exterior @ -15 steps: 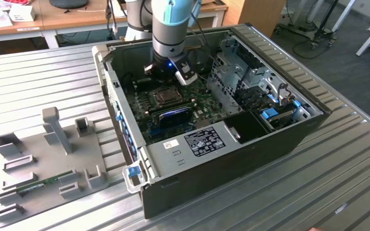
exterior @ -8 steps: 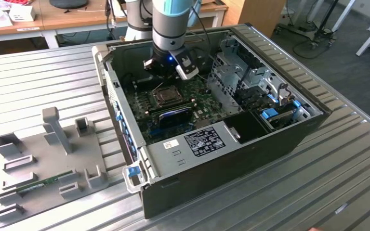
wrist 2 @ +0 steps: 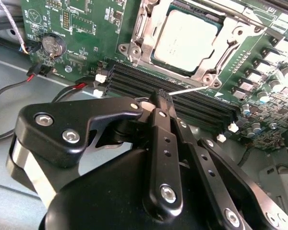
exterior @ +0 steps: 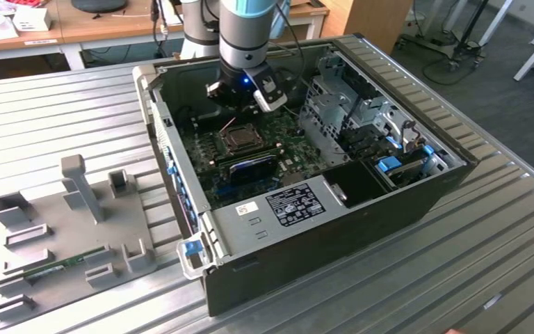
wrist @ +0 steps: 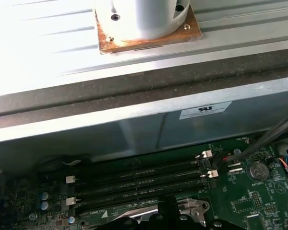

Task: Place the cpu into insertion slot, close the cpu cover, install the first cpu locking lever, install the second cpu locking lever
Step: 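Install the first cpu locking lever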

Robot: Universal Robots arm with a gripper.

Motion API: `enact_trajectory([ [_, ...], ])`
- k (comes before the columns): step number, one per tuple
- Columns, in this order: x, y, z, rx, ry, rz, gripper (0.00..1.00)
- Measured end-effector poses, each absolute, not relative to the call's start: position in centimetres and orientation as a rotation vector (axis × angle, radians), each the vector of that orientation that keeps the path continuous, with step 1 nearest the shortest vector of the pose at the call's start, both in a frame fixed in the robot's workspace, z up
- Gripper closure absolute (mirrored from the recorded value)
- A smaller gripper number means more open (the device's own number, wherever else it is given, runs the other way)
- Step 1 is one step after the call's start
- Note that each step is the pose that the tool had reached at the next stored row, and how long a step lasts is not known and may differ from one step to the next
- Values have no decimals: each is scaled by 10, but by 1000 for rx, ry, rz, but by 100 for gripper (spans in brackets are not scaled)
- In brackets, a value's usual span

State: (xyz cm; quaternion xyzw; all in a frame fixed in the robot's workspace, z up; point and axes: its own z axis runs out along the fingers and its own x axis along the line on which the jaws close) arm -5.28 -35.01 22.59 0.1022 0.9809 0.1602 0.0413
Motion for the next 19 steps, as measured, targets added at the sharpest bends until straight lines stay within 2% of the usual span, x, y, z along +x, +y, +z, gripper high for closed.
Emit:
enact_trajectory([
  [19, -57, -340, 216, 338, 2996, 489, 89],
])
